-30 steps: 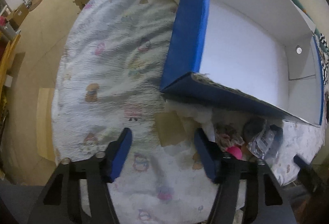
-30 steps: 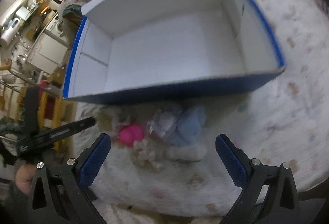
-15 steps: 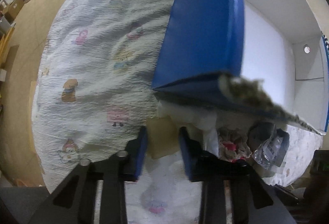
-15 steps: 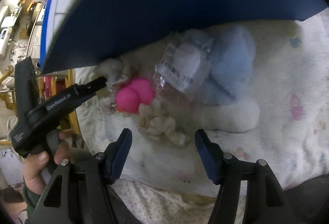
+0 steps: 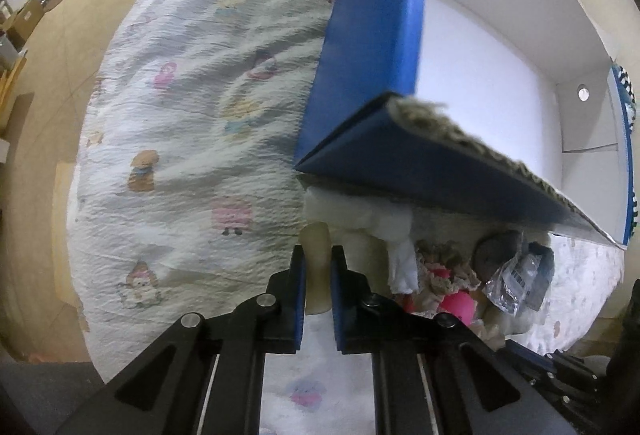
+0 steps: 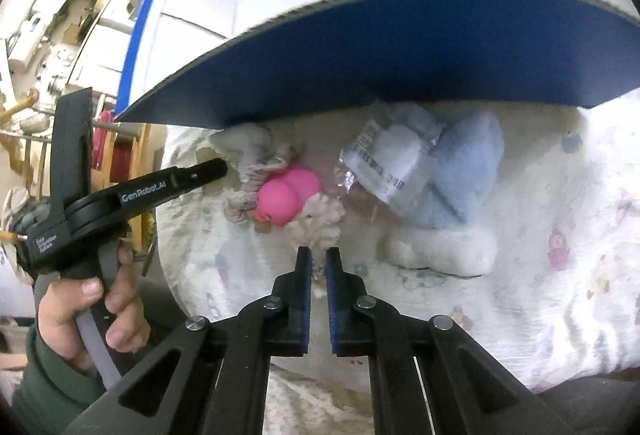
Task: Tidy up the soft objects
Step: 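Lower the right tool to the cream scrunchie and close on it, then lift the scrunchie with the right tool and carry it over the box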
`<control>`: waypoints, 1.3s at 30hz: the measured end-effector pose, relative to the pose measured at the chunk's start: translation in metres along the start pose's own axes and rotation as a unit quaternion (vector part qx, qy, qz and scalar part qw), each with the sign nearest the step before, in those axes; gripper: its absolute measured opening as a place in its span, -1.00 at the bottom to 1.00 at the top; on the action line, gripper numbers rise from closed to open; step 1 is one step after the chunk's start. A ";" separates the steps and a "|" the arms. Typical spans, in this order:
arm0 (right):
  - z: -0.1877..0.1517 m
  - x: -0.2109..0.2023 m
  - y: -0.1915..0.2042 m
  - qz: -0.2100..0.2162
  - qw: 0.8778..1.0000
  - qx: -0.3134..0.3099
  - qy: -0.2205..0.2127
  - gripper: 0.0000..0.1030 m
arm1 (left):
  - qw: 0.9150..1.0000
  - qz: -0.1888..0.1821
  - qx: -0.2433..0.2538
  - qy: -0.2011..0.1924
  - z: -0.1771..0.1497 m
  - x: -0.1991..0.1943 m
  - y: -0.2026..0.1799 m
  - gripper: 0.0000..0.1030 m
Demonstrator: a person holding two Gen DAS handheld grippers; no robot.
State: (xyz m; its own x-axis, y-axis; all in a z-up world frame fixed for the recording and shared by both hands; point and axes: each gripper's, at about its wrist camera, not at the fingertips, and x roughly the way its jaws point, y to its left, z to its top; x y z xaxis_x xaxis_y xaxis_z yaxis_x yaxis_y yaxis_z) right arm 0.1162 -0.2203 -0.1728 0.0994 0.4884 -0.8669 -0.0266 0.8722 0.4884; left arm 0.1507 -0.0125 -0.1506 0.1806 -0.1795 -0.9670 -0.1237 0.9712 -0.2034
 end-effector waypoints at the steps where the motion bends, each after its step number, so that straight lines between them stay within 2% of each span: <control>1: -0.001 -0.002 0.000 -0.002 1.000 -0.004 -0.003 -0.86 | 1.000 -0.001 -0.002 -0.002 -0.001 -0.002 0.001 -0.80; 4: -0.004 -0.012 -0.003 0.004 1.000 -0.012 -0.006 -0.86 | 1.000 -0.008 -0.009 -0.007 -0.012 -0.007 0.014 -0.81; 9: -0.013 -0.037 0.007 0.028 0.998 -0.046 -0.041 -0.87 | 1.000 -0.016 -0.009 -0.022 -0.020 -0.029 0.028 -0.82; 13: -0.019 -0.057 0.019 0.029 0.994 -0.076 -0.077 -0.87 | 0.999 -0.003 -0.002 -0.043 -0.026 -0.042 0.036 -0.82; 17: -0.022 -0.079 0.028 0.047 0.988 -0.094 -0.115 -0.87 | 0.996 0.018 0.018 -0.082 -0.028 -0.060 0.035 -0.82; 20: -0.020 -0.091 0.029 0.059 0.984 -0.096 -0.141 -0.87 | 0.993 0.023 0.029 -0.113 -0.027 -0.082 0.028 -0.82; 24: -0.015 -0.106 0.027 0.072 0.977 -0.098 -0.176 -0.87 | 0.985 0.055 0.049 -0.154 -0.026 -0.098 0.020 -0.82; 26: -0.012 -0.114 0.024 0.080 0.974 -0.096 -0.192 -0.87 | 0.982 0.057 0.056 -0.170 -0.023 -0.109 0.014 -0.82; 30: -0.005 -0.131 0.022 0.080 0.967 -0.097 -0.223 -0.87 | 0.971 0.064 0.084 -0.216 -0.016 -0.132 -0.002 -0.82; 39: 0.030 -0.157 0.015 0.070 0.959 -0.088 -0.259 -0.87 | 0.964 0.051 0.120 -0.231 0.021 -0.153 -0.042 -0.82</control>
State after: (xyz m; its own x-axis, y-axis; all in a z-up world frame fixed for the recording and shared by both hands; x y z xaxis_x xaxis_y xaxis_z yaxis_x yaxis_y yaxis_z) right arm 0.1298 -0.2850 -0.0263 0.5618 0.5627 -0.6065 -0.2387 0.8122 0.5323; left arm 0.1492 -0.0226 0.0090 0.6023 -0.0458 -0.7969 0.0550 0.9984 -0.0158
